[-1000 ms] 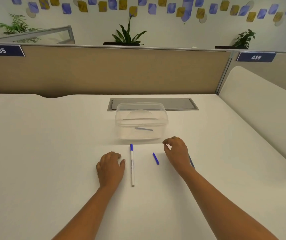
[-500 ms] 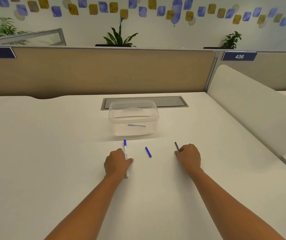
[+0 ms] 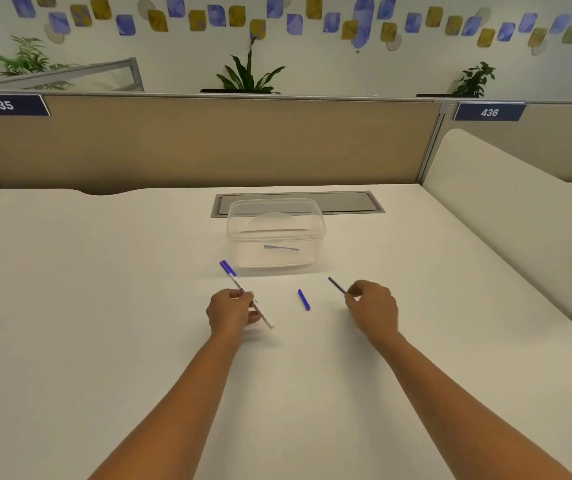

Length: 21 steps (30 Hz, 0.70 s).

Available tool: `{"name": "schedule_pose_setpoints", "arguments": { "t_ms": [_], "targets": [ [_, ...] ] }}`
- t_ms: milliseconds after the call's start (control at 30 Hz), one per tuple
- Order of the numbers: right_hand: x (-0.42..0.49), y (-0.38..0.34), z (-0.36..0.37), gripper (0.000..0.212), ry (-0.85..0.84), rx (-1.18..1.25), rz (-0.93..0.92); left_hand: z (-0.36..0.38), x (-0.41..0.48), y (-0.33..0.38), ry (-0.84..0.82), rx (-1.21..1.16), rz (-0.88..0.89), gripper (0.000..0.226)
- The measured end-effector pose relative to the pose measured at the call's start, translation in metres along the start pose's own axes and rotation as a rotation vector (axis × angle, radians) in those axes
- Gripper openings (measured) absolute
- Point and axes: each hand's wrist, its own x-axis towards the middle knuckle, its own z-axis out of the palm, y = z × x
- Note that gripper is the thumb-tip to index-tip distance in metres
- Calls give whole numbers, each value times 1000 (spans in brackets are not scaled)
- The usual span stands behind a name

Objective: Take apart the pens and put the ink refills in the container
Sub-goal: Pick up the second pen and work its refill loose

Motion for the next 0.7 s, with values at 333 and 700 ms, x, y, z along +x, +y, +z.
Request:
{"name": "schedule_pose_setpoints", "arguments": {
  "t_ms": [333, 700],
  "targets": [
    [-33, -51, 9, 11, -166, 219, -322, -14, -3, 12, 91, -646, -163, 21],
    [-32, -61, 12, 11, -177, 207, -351, -14, 1, 13, 104, -694, -183, 21]
  ]
}}
